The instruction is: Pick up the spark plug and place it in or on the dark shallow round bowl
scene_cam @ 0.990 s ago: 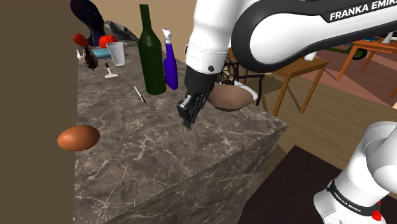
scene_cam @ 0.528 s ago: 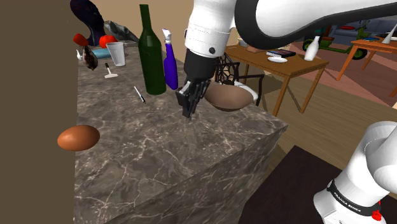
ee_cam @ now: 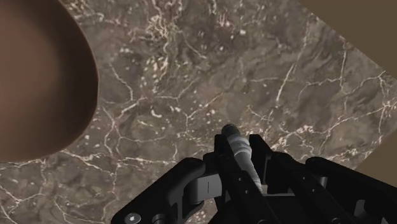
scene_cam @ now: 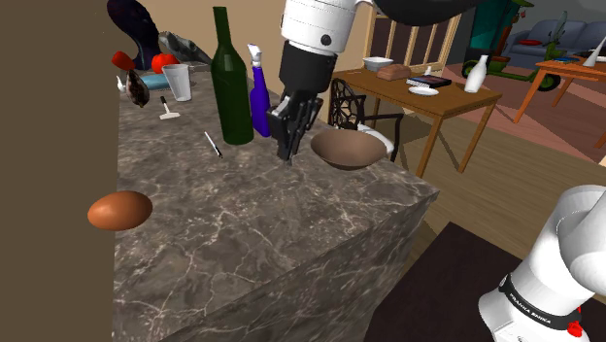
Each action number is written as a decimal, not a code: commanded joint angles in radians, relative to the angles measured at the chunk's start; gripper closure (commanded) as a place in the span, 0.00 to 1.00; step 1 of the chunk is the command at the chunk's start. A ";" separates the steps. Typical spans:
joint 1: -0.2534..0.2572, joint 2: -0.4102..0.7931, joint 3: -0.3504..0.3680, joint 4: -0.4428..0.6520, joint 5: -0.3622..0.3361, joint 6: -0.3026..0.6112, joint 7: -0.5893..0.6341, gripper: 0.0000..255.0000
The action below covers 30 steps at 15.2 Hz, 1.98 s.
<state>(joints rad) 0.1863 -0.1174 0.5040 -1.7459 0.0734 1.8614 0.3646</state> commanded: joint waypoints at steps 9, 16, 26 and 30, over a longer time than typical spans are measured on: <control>-0.030 -0.051 -0.052 0.041 0.034 -0.093 -0.080 1.00; -0.082 -0.176 -0.186 -0.083 0.092 -0.106 -0.275 1.00; -0.121 -0.248 -0.293 -0.208 0.107 -0.074 -0.432 1.00; -0.119 -0.259 -0.291 -0.272 0.112 -0.021 -0.439 1.00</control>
<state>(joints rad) 0.0668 -0.3712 0.2123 -1.9973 0.1836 1.8247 -0.0726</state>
